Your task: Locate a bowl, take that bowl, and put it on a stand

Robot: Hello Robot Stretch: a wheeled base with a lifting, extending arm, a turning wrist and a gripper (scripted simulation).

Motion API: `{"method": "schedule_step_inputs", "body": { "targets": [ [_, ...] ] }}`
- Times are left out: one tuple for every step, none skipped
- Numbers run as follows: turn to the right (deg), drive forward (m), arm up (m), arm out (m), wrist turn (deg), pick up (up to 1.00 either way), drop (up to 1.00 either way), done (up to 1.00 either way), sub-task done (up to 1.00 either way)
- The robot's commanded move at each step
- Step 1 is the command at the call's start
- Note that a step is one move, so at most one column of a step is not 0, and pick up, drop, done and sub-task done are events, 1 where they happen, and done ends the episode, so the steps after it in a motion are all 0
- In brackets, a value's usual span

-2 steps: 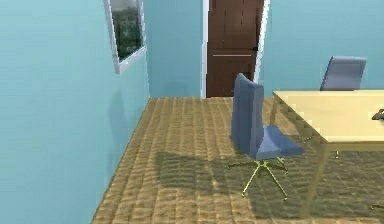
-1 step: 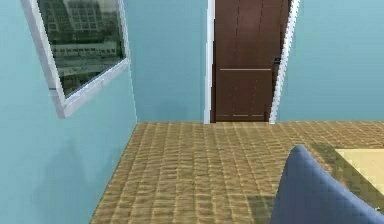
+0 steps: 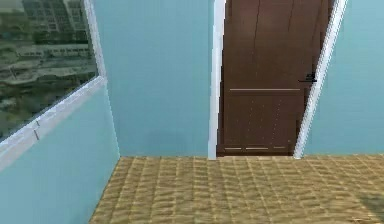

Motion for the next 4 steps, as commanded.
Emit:
{"method": "schedule_step_inputs", "body": {
  "targets": [
    [39.0,0.00,0.00,0.00,0.0,0.00,0.00,0.00,0.00],
    [0.0,0.85,0.00,0.00,0.0,0.00,0.00,0.00,0.00],
    [45.0,0.00,0.00,0.00,0.0,0.00,0.00,0.00,0.00],
    [6.0,0.00,0.00,0.00,0.0,0.00,0.00,0.00,0.00]
  ]
}}
